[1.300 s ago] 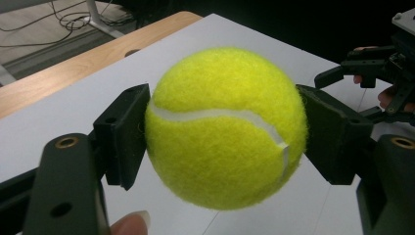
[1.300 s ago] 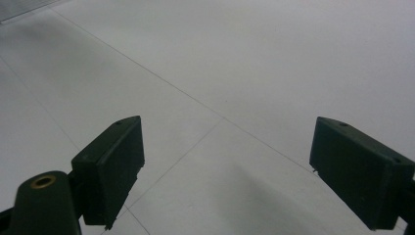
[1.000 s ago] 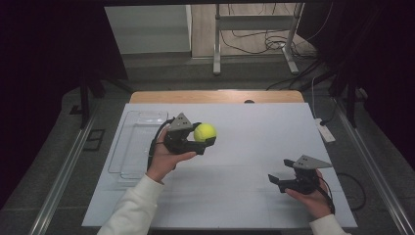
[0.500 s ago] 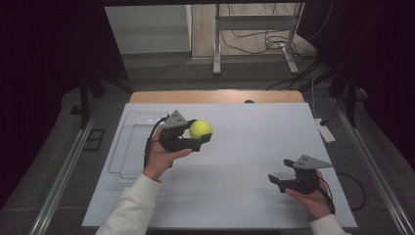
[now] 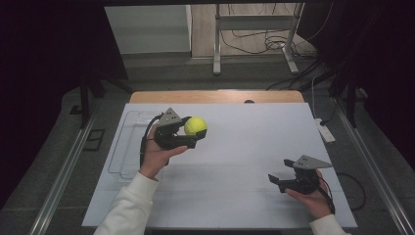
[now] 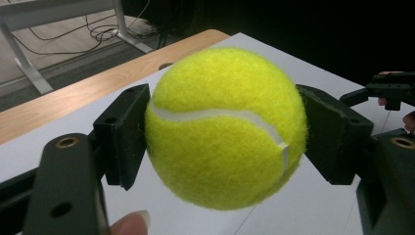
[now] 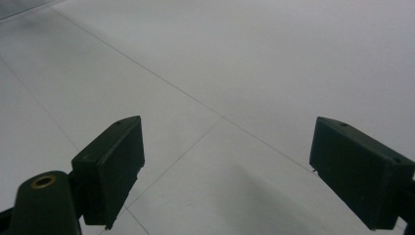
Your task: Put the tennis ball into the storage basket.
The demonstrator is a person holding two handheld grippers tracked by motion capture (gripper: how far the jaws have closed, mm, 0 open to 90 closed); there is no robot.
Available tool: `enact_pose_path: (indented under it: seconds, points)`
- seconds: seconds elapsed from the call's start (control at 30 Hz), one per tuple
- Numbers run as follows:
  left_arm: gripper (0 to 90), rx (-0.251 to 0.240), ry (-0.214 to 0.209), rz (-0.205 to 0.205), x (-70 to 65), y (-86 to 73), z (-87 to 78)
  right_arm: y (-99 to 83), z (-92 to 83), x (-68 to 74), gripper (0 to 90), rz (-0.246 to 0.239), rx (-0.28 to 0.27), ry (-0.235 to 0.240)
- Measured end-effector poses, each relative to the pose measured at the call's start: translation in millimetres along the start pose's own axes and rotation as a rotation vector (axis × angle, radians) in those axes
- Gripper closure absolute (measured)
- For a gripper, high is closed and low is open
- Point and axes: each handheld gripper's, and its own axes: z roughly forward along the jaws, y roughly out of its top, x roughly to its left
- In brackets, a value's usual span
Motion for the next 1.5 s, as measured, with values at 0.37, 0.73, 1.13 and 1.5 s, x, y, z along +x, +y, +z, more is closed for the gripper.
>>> enact_pose_path:
  seconds: [0.37, 0.73, 1.13, 1.5]
  points:
    - [26.6, -0.012, 0.022, -0.011, 6.7, 0.6, -5.7, 0.0, 0.1, -0.1, 13.6, 0.000, 0.001, -0.001]
    - [26.5, -0.032, 0.038, -0.023, 12.2, 1.6, -12.5, 0.0, 0.1, -0.1, 13.6, 0.000, 0.001, 0.000]
    - [26.6, -0.048, 0.056, -0.044, 19.7, 1.9, -19.0, 0.0, 0.1, -0.1, 13.6, 0.001, 0.000, 0.001]
    - [26.5, -0.065, 0.088, -0.073, 29.3, 0.3, -24.8, 0.1, 0.2, -0.2, 13.6, -0.004, 0.005, -0.001]
